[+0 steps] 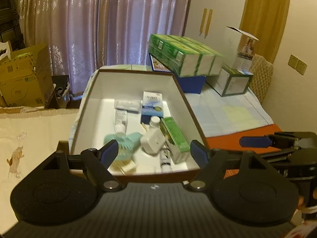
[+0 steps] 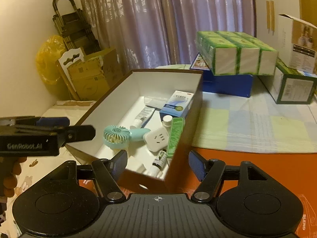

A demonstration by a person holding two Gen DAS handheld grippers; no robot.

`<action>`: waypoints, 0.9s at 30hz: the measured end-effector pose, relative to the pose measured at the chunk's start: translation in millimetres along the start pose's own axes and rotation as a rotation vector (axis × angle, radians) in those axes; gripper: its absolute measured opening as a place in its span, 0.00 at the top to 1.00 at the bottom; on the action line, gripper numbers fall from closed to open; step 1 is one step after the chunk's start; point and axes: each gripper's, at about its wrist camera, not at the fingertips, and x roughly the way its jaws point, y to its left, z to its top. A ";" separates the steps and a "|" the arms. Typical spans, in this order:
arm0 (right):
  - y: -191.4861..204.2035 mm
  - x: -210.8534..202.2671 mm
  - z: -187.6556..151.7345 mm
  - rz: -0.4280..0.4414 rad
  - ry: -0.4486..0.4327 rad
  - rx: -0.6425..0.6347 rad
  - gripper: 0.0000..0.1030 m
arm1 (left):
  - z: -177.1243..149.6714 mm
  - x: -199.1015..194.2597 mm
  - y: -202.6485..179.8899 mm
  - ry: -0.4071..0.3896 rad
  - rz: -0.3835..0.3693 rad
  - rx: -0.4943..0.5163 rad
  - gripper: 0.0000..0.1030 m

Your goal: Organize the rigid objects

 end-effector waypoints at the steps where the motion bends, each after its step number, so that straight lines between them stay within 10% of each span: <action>1: -3.7 -4.4 -2.6 0.000 0.000 0.005 0.36 | -2.9 -1.5 -4.8 0.007 0.001 0.000 0.26; 27: -115.9 -161.4 -106.6 -0.102 0.011 0.124 0.36 | -82.4 -45.9 -183.9 0.068 -0.034 0.050 0.27</action>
